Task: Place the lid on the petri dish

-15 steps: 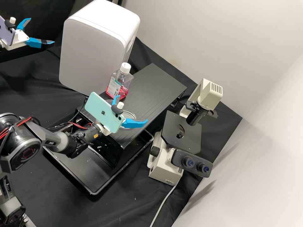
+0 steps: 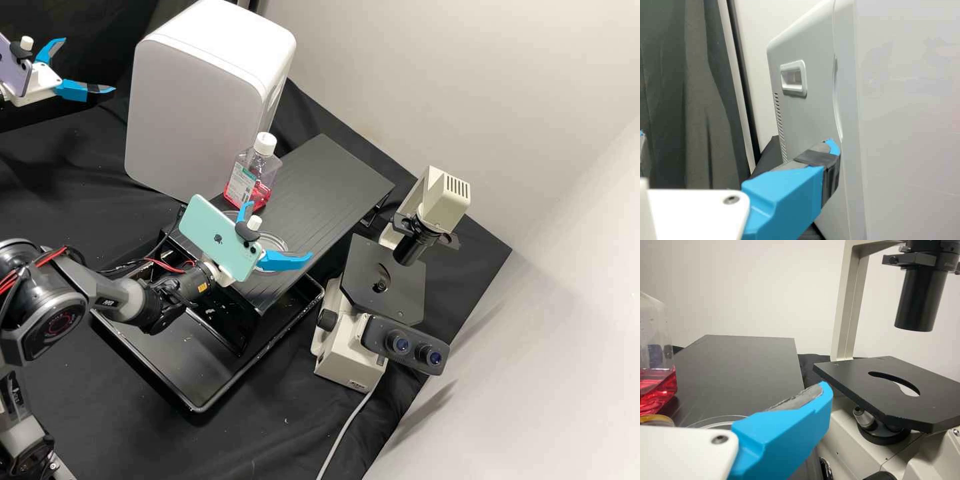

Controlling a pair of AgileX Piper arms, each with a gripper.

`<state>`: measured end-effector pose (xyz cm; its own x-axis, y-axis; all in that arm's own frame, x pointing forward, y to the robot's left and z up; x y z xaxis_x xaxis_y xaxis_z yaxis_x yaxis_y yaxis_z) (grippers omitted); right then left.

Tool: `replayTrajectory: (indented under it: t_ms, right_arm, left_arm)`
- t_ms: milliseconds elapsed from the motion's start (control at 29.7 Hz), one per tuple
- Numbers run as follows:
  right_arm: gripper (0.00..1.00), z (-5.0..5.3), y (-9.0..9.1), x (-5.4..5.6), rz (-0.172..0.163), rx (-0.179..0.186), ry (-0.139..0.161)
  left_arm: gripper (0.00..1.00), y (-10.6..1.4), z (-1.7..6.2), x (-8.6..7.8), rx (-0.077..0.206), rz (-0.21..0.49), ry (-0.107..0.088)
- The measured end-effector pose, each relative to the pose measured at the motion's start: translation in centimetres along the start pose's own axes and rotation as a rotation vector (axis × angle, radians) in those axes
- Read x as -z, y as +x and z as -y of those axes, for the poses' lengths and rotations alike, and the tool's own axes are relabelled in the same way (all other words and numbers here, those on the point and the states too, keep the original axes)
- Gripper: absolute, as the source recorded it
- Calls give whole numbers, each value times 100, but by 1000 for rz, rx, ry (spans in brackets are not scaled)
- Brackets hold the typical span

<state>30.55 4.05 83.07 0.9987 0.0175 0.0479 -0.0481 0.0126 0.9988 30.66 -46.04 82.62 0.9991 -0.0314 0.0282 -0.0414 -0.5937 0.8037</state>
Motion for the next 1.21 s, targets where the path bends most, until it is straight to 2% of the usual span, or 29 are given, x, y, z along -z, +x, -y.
replayTrajectory:
  t_ms: [135, 202, 270, 304, 438, 540, 573, 607, 641, 674, 776, 877, 978, 1045, 1079, 1214]
  right_arm:
    - [100, 0, 0, 0, 0, 0, 0]
    - [100, 0, 0, 0, 0, 0, 0]
    - [100, 0, 0, 0, 0, 0, 0]
    - [100, 0, 0, 0, 0, 0, 0]
    - [100, 0, 0, 0, 0, 0, 0]
    - [100, 0, 0, 0, 0, 0, 0]
    - [100, 0, 0, 0, 0, 0, 0]
    - [100, 0, 0, 0, 0, 0, 0]
    - [100, 0, 0, 0, 0, 0, 0]
    - [100, 0, 0, 0, 0, 0, 0]
    - [100, 0, 0, 0, 0, 0, 0]
    - [100, 0, 0, 0, 0, 0, 0]
    - [100, 0, 0, 0, 0, 0, 0]
    - [100, 0, 0, 0, 0, 0, 0]
    - [100, 0, 0, 0, 0, 0, 0]
    - [100, 0, 0, 0, 0, 0, 0]
  left_arm:
    - [100, -17, 5, -107, 4, 34, -6]
    - [100, -43, -12, -219, 7, 70, -20]
    - [100, -79, -22, -317, 6, 104, -22]
    - [100, -109, -25, -392, 7, 131, -33]
    - [100, -214, 61, -521, 37, 211, -71]
    - [100, -305, 141, -588, 43, 259, -102]
    - [100, -329, 168, -603, 42, 270, -107]
    - [100, -369, 226, -631, 52, 290, -113]
    - [100, -388, 243, -652, 50, 304, -115]
    - [100, -427, 308, -684, 64, 331, -109]
    - [100, -494, 389, -761, 78, 399, -93]
    - [100, -578, 481, -833, 122, 463, -71]
    - [100, -648, 547, -901, 154, 511, -58]
    - [100, -696, 604, -945, 178, 541, -41]
    - [100, -734, 653, -980, 194, 560, -16]
    - [100, -805, 753, -1079, 222, 610, 40]
